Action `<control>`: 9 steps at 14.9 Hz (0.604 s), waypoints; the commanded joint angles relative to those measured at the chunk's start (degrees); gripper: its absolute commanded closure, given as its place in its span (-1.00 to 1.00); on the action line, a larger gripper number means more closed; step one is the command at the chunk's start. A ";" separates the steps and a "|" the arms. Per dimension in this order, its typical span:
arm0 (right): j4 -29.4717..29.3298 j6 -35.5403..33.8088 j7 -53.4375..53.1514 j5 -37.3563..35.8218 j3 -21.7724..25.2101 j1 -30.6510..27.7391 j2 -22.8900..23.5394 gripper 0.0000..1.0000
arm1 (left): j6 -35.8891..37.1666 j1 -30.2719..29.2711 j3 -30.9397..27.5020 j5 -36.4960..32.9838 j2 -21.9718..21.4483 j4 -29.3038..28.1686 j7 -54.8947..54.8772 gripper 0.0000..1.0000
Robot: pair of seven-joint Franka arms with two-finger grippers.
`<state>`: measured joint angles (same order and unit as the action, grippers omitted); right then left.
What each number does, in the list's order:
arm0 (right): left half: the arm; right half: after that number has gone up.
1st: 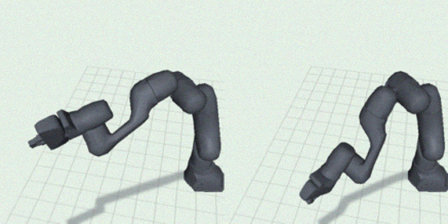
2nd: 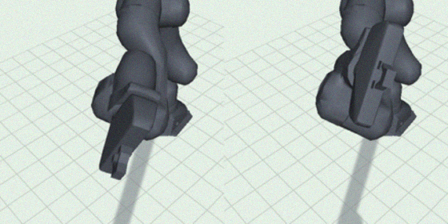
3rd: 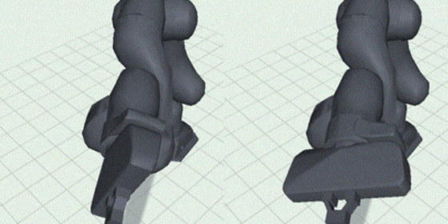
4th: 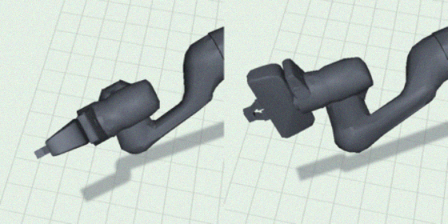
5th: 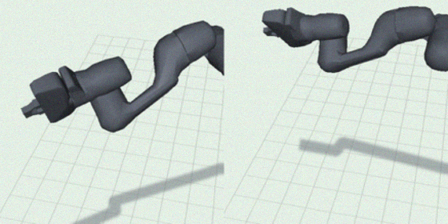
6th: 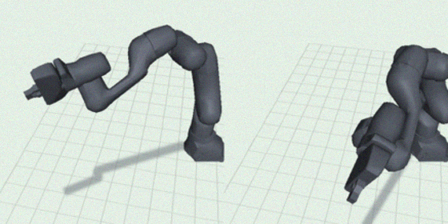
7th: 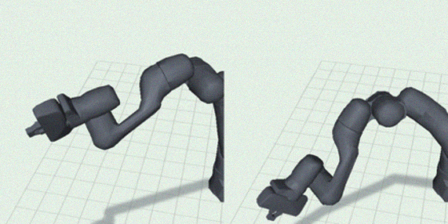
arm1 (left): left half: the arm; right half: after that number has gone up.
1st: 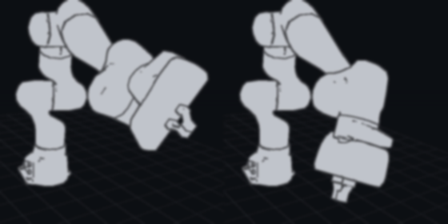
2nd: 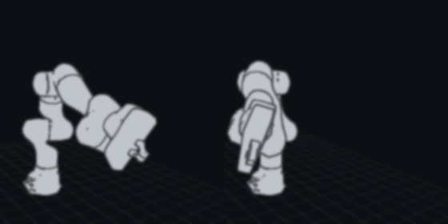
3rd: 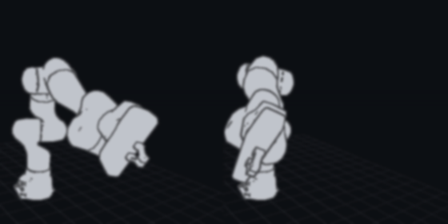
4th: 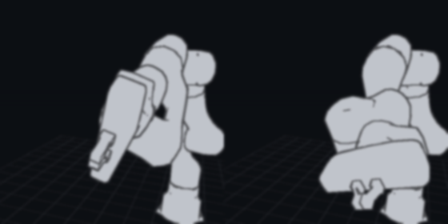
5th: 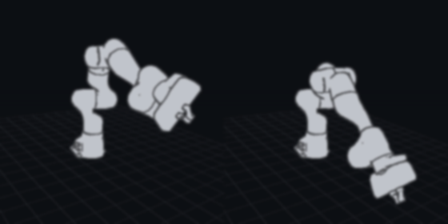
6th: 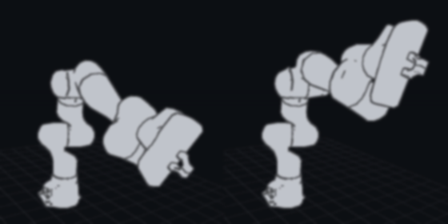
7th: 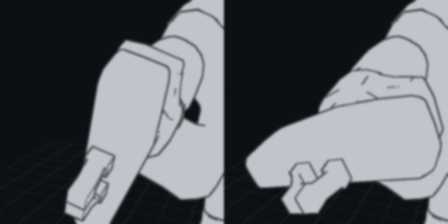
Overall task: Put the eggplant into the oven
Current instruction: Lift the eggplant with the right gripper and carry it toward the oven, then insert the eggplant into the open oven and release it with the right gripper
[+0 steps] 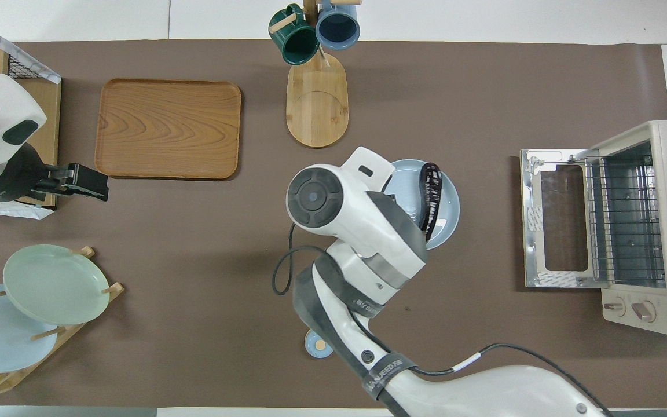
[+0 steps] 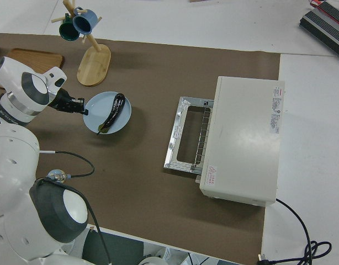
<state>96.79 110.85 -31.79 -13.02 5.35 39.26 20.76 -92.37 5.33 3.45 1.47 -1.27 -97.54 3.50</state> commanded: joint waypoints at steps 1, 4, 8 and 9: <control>7.33 -1.34 2.87 -1.04 -0.61 -5.05 -7.02 1.00 | 0.00 -0.58 0.16 0.20 -1.28 -1.07 -0.33 -1.00; 14.72 -1.60 6.12 -1.04 -0.61 -9.54 -14.06 1.00 | 0.00 -0.50 0.24 0.20 -1.28 -1.07 -0.33 -1.00; 18.70 -1.78 10.25 -1.04 -0.61 -16.31 -16.98 1.00 | 0.00 -0.58 0.16 0.20 -1.28 -1.07 -0.33 -1.00; 18.70 -3.26 10.52 -1.04 -0.61 -17.37 -16.98 1.00 | 0.00 -0.58 0.16 0.20 -1.28 -1.07 -0.33 -1.00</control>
<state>113.27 108.24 -22.41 -13.04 5.55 24.13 5.46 -92.37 5.28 3.45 1.47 -1.27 -97.54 3.50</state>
